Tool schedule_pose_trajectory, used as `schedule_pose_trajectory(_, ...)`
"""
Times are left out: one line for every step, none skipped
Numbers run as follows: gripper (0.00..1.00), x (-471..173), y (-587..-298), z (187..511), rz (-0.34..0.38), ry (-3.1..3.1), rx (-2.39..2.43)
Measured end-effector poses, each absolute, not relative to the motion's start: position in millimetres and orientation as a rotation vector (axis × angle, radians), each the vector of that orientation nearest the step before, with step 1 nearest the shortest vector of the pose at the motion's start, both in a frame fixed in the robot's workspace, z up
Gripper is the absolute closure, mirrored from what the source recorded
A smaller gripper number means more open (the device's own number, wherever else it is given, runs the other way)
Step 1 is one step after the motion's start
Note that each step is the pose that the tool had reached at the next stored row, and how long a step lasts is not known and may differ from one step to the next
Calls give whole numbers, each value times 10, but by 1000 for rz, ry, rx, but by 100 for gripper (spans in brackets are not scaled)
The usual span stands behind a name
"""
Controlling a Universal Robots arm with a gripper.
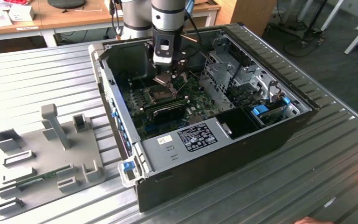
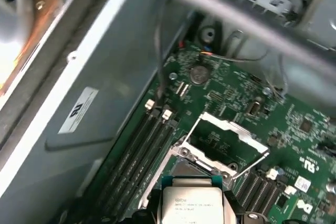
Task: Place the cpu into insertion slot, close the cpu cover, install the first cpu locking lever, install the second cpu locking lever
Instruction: 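Place the cpu into insertion slot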
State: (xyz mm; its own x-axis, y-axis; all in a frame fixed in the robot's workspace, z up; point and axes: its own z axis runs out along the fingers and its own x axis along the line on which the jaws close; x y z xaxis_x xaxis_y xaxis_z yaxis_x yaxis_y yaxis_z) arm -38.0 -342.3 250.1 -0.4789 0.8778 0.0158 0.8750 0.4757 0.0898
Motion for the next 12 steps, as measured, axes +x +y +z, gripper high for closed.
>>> schedule_pose_trajectory(46,-380,-3423,2500,132,2656,1610)
schedule_pose_trajectory(46,-380,-3423,2500,132,2641,1634)
schedule_pose_trajectory(46,-380,-3423,2499,131,2625,1657)
schedule_pose_trajectory(46,-380,-3423,2499,131,2608,1682)
schedule_pose_trajectory(46,-380,-3423,2498,130,2592,1705)
schedule_pose_trajectory(46,-380,-3423,2498,130,2576,1728)
schedule_pose_trajectory(46,-380,-3423,2498,129,2560,1751)
schedule_pose_trajectory(46,-380,-3423,2497,128,2544,1773)
schedule_pose_trajectory(46,-380,-3423,2497,128,2527,1796)
schedule_pose_trajectory(46,-380,-3423,2496,127,2510,1818)
schedule_pose_trajectory(46,-380,-3422,2495,127,2493,1840)
schedule_pose_trajectory(46,-380,-3423,2495,126,2474,1864)
